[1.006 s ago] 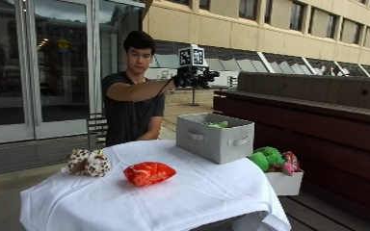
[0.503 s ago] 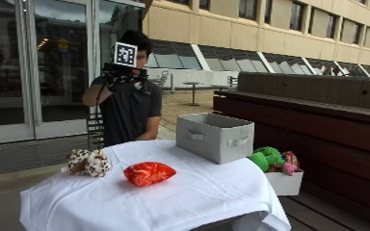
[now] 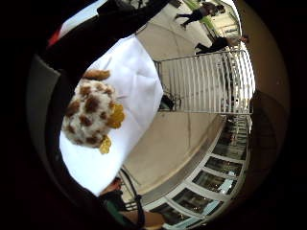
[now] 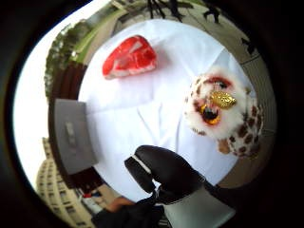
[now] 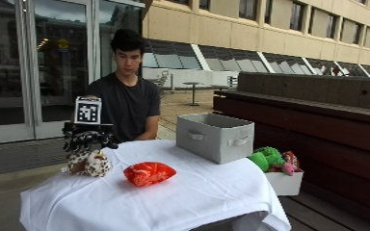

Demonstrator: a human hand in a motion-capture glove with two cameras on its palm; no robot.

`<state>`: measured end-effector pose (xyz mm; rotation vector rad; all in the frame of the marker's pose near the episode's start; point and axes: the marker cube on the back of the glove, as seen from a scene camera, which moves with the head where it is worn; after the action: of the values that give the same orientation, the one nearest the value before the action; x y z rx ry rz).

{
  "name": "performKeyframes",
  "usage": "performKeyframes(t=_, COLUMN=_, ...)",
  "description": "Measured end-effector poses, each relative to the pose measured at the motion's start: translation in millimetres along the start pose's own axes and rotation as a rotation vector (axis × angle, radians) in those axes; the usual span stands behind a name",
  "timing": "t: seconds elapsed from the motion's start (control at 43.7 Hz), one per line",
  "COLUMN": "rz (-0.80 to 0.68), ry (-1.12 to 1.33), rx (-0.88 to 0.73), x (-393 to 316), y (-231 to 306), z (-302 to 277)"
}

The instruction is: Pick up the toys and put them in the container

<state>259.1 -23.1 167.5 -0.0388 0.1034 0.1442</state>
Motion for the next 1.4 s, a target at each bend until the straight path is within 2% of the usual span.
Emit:
performKeyframes(t=0.137, rz=0.040, ry=-0.027, rx=-0.151, x=9.3, y=11.6, z=34.8)
performKeyframes(t=0.252, rz=0.016, ry=-0.045, rx=-0.056, x=18.0, y=1.5, z=53.9)
performKeyframes(t=0.366, rz=0.087, ry=-0.033, rx=-0.128, x=18.3, y=17.6, z=64.6)
performKeyframes(t=0.617, rz=0.075, ry=-0.006, rx=-0.067, x=14.4, y=25.4, z=60.2)
performKeyframes(t=0.732, rz=0.055, ry=0.015, rx=0.103, x=11.6, y=2.6, z=62.0)
performKeyframes(t=0.778, rz=0.072, ry=-0.014, rx=0.063, x=10.2, y=3.7, z=61.3)
performKeyframes(t=0.846, rz=0.144, ry=-0.057, rx=-0.107, x=7.6, y=14.7, z=55.0)
performKeyframes(t=0.915, rz=0.151, ry=-0.088, rx=-0.141, x=6.8, y=15.2, z=46.6)
performKeyframes(t=1.075, rz=0.019, ry=-0.106, rx=0.068, x=2.2, y=-9.6, z=2.9)
performKeyframes(t=1.166, rz=0.088, ry=-0.121, rx=-0.042, x=-12.9, y=-1.0, z=-43.4)
performKeyframes(t=1.235, rz=0.050, ry=-0.133, rx=-0.014, x=-26.3, y=-0.6, z=-75.8)
performKeyframes(t=1.326, rz=0.110, ry=-0.142, rx=-0.138, x=-54.6, y=9.2, z=-126.1)
performKeyframes(t=1.395, rz=0.070, ry=-0.155, rx=-0.094, x=-80.0, y=5.5, z=-162.2)
